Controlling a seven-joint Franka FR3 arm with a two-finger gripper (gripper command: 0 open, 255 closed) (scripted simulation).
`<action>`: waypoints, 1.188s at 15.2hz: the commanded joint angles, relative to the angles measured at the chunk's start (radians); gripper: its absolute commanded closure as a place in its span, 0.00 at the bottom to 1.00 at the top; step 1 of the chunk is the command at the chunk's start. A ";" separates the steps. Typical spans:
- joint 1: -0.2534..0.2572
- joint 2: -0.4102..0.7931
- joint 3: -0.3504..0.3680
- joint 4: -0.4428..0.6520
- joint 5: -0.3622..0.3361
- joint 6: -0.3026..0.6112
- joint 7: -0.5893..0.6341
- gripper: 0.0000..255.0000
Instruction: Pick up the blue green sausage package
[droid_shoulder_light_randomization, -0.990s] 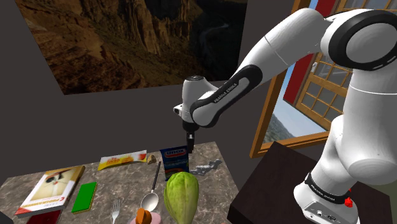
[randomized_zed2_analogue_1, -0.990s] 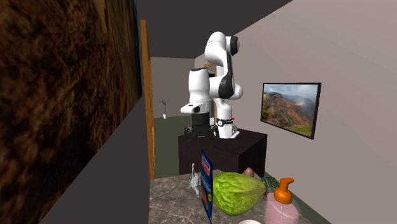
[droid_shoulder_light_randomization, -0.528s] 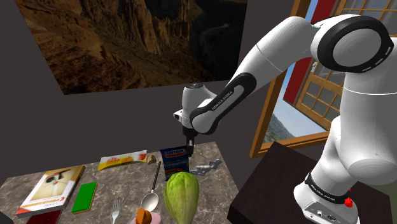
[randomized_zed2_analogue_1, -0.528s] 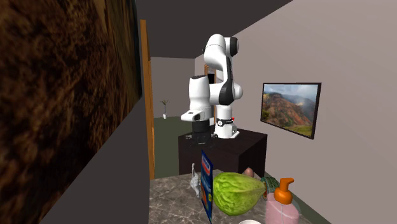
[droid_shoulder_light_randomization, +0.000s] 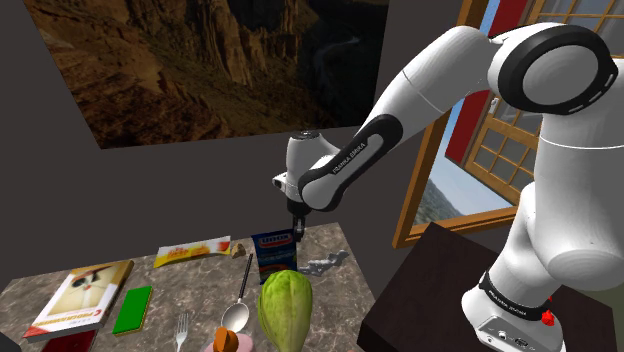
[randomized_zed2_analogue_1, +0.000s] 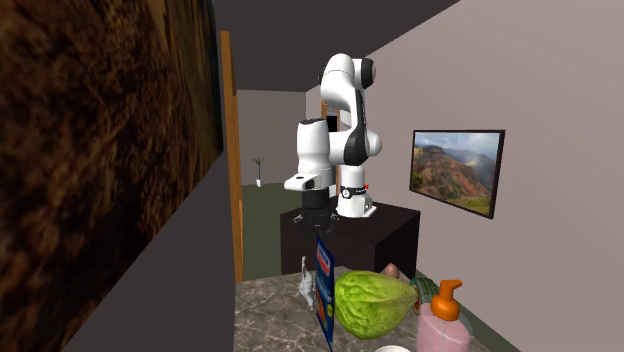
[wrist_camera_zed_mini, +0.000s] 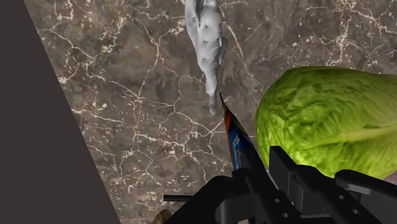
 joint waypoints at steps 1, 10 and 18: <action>0.000 0.000 0.000 -0.001 0.000 0.000 0.000 1.00; -0.001 -0.093 0.000 0.014 -0.002 -0.107 0.007 1.00; -0.002 -0.149 -0.001 0.034 -0.003 -0.183 0.012 1.00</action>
